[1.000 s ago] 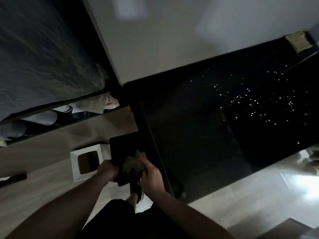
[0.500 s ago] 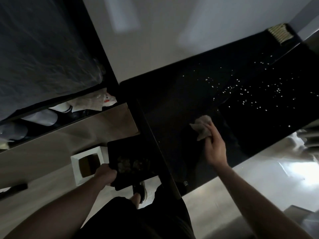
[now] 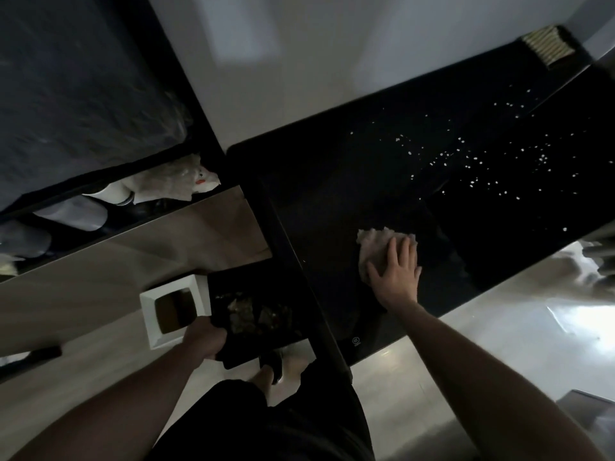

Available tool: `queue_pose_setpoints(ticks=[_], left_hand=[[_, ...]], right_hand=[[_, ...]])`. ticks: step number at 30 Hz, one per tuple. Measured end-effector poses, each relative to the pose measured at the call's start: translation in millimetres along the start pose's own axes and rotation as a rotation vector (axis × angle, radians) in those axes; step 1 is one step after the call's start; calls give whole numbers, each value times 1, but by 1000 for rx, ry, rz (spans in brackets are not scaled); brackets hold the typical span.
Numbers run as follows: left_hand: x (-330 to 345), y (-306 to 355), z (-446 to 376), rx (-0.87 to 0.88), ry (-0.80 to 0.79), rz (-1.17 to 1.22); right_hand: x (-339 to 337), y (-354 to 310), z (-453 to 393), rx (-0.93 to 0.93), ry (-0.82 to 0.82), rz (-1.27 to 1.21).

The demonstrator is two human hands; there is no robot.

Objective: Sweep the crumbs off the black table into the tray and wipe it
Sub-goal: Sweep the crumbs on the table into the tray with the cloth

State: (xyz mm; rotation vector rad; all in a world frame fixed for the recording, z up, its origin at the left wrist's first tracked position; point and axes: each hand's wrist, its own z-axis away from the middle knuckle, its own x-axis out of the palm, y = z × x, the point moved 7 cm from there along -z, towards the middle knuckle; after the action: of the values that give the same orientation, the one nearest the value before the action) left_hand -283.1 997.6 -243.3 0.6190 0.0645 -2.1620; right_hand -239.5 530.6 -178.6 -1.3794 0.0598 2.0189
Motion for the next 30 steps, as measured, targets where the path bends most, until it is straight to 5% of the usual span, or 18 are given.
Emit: queue_pose_setpoints(ticks=[4, 11, 13, 18, 22, 26, 30], left_hand=[[7, -9, -9, 7, -8, 4], [2, 4, 31, 37, 81, -15], [1, 2, 36, 43, 83, -41], [2, -3, 39, 41, 80, -104], [5, -12, 35, 23, 60, -114], [11, -18, 33, 11, 28, -109], [16, -21, 32, 4, 14, -103]], right_hand=[[37, -60, 24, -286, 97, -60], [129, -150, 113, -571, -331, -205], [115, -145, 136, -541, -355, -268], [33, -87, 128, -376, -8, -543], [-24, -7, 85, -192, 235, -473], [-22, 61, 59, -61, 217, -296], [19, 45, 81, 13, 243, -317]])
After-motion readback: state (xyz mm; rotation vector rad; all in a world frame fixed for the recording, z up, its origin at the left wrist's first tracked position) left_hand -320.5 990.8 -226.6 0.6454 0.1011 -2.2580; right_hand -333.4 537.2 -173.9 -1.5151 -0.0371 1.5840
